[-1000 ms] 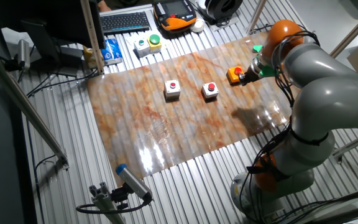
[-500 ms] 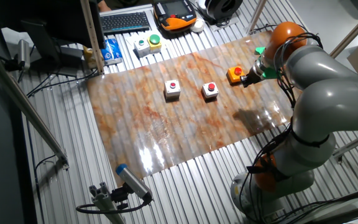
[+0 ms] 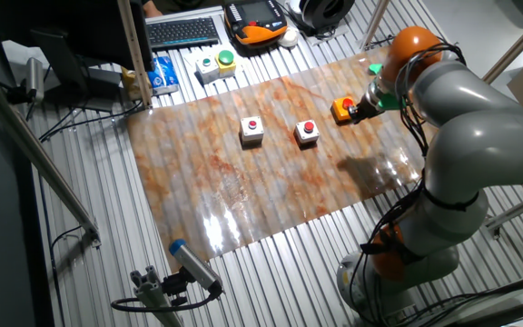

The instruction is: Press three buttons from left to right in sequence

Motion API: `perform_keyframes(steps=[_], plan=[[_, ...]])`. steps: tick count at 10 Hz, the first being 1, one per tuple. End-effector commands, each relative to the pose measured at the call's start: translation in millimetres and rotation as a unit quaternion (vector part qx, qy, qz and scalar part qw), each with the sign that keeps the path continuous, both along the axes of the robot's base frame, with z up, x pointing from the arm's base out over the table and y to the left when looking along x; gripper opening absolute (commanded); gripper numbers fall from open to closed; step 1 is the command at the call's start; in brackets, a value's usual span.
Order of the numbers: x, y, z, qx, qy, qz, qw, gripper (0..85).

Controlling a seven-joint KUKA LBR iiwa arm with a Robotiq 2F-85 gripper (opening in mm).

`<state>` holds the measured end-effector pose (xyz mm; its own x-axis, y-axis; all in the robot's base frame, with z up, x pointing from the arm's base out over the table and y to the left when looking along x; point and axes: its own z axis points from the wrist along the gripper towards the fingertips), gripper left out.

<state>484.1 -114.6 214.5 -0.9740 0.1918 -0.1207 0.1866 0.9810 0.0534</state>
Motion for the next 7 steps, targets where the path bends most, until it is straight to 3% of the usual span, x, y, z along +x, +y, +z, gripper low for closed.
perform_keyframes(steps=[1,5,7], plan=[[4.6,1.5,2.2,-0.006,0.003,-0.005,1.0,0.0],[21.7,9.0,7.6,-0.011,0.009,-0.019,0.9997,0.0],[24.0,10.3,8.8,-0.009,0.012,-0.022,0.9997,0.0]])
